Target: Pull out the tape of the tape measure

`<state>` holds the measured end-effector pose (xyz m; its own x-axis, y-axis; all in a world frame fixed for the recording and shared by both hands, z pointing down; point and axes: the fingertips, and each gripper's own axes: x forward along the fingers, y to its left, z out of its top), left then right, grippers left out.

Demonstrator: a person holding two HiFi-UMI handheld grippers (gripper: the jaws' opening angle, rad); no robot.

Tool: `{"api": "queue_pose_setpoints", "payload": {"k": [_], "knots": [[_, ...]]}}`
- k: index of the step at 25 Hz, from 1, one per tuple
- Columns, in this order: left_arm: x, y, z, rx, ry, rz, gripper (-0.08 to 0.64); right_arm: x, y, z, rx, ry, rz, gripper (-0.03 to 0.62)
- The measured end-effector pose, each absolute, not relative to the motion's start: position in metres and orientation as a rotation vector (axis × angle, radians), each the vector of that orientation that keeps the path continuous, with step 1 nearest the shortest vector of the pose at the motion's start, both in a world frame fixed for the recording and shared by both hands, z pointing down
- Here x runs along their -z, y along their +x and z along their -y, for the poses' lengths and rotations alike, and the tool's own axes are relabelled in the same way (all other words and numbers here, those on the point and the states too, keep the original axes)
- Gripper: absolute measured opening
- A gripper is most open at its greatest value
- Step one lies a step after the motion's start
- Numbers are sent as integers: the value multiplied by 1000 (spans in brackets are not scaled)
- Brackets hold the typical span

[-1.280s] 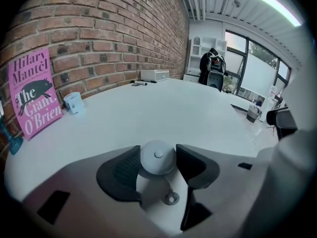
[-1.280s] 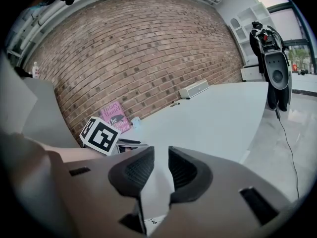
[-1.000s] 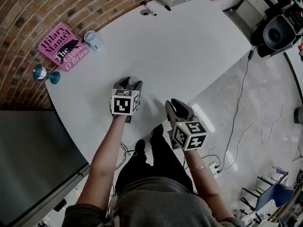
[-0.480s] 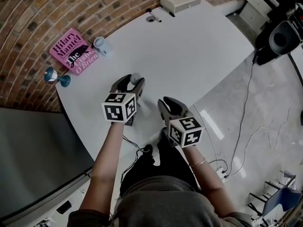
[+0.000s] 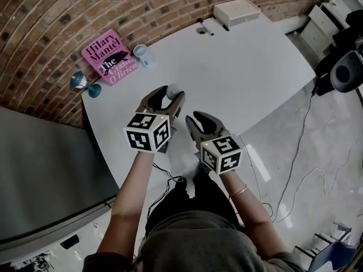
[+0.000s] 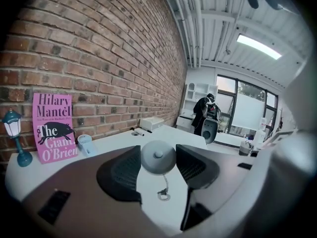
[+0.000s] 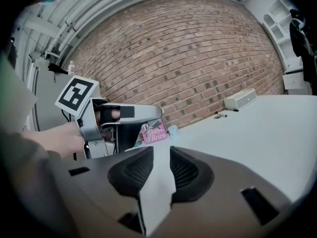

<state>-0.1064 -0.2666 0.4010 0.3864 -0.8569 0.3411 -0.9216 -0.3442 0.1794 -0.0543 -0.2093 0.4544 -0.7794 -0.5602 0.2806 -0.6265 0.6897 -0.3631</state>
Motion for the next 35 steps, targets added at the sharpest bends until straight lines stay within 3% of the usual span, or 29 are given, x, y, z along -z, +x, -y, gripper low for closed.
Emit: {"api": "queue_pose_setpoints", "payload": {"k": [24,35], "knots": [[-325,-116,265,-41,2376,1512,233,-385,-117,221,-471,851,2916,117],[-324,-100,263,-20,2381,1475,233,-384,-111,228,-430,874,2892,56]]}}
